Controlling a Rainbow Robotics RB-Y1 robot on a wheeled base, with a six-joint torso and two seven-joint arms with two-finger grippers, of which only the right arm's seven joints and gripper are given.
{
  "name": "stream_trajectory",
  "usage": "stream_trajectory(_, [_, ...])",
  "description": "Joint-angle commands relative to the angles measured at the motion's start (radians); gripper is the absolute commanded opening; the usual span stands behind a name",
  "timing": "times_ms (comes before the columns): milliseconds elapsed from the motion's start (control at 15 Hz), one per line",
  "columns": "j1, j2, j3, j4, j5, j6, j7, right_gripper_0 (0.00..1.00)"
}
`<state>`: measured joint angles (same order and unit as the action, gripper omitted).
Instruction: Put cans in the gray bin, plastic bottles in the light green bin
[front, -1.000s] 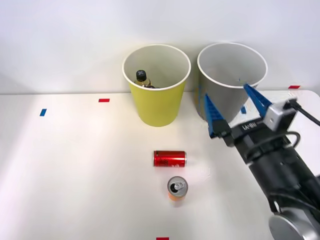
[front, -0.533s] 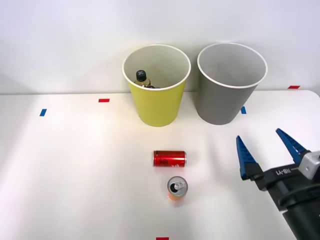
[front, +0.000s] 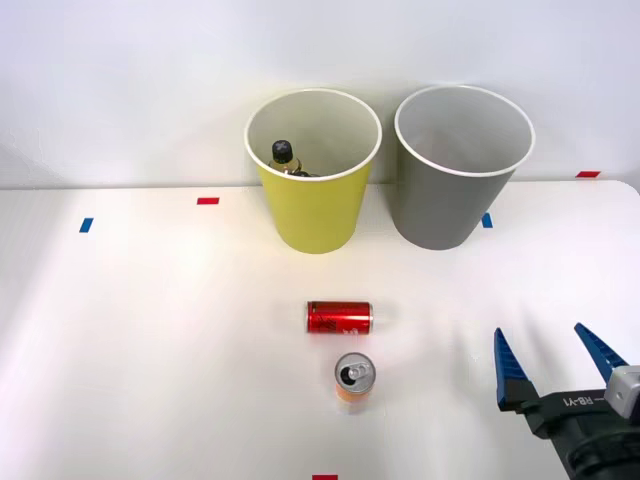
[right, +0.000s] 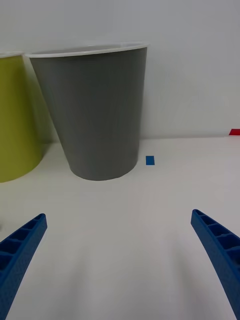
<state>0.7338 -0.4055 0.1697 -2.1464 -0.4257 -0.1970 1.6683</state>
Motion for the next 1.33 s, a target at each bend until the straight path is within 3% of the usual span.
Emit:
stream_trajectory(67, [0.025,0.008,-0.003,0.007,0.022,-0.007,0.025,1.0])
stream_trajectory(400, [0.07,0.043,-0.01,0.026,0.064,0.01,0.05,1.0])
stream_trajectory(467, [0.067,0.063,-0.009,0.063,0.113,-0.018,0.044,1.0])
stream_trajectory(867, [0.073,0.165,-0.004,0.217,0.415,-0.251,-0.255,1.0])
stream_trajectory(1133, [0.098,0.165,0.022,0.244,0.547,-0.378,-0.432,1.0])
stream_trajectory(1333, [0.111,0.113,0.085,0.246,0.544,-0.437,-0.427,1.0])
